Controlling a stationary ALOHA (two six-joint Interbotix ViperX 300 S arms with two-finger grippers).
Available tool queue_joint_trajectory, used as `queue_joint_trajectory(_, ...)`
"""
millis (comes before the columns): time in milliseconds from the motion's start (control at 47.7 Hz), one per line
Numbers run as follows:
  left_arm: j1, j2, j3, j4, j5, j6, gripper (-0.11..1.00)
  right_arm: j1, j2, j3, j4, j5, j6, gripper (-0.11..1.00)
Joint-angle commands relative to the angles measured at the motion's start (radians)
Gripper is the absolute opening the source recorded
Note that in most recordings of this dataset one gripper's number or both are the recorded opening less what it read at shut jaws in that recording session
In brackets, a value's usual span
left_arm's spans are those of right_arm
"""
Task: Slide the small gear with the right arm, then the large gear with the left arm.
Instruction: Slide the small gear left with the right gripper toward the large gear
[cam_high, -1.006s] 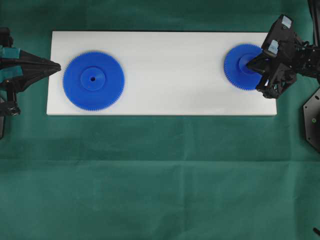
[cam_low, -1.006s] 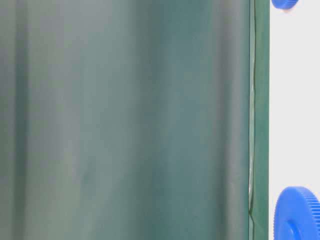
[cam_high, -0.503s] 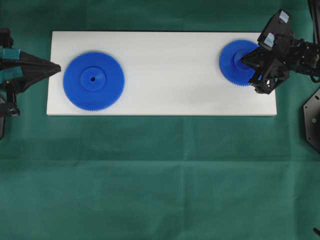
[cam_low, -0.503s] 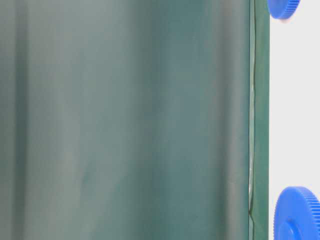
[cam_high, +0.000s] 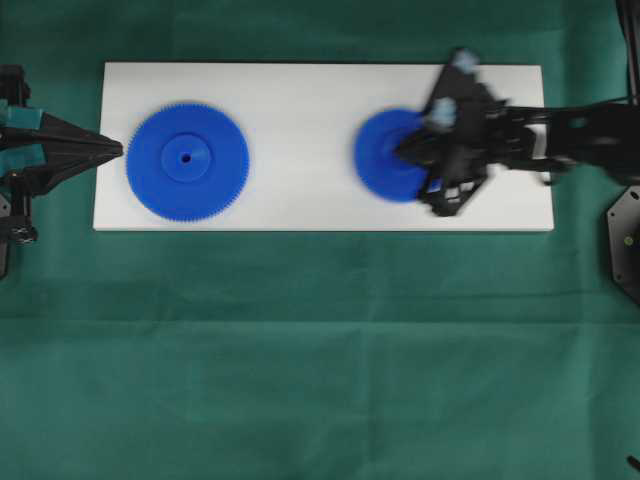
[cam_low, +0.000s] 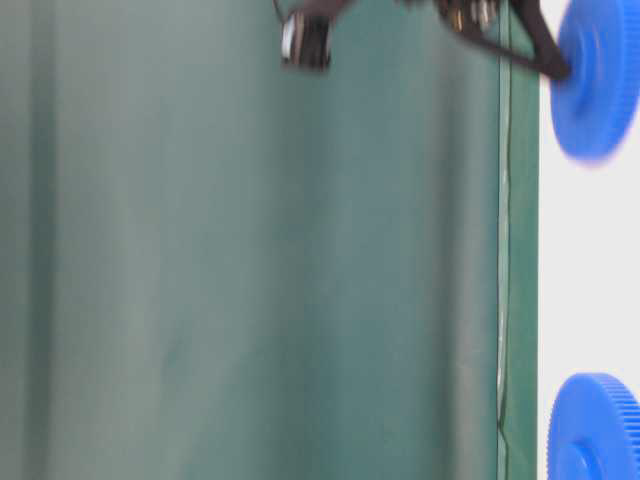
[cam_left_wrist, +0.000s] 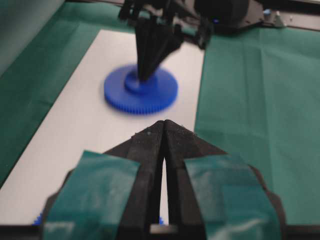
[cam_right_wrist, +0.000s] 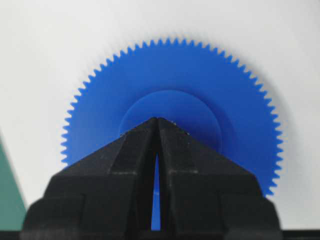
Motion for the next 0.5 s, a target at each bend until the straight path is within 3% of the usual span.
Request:
queue_joint_trajectory(0,-0.012,0.0,-0.009,-0.002,-0.009,-0.002,0.0,0.064,0.169,-0.098,-0.002,0.028,0.006,0.5)
queue_joint_trajectory(251,-0.041,-0.052,0.014,-0.002,-0.006,-0.002,0.0,0.115,0.379,-0.434,-0.049,0.074,0.005,0.5)
queue_joint_trajectory(482,-0.049,-0.14,0.06,-0.002,0.015,-0.003,0.0,0.14,0.454,-0.603,-0.086,0.144,0.009,0.5)
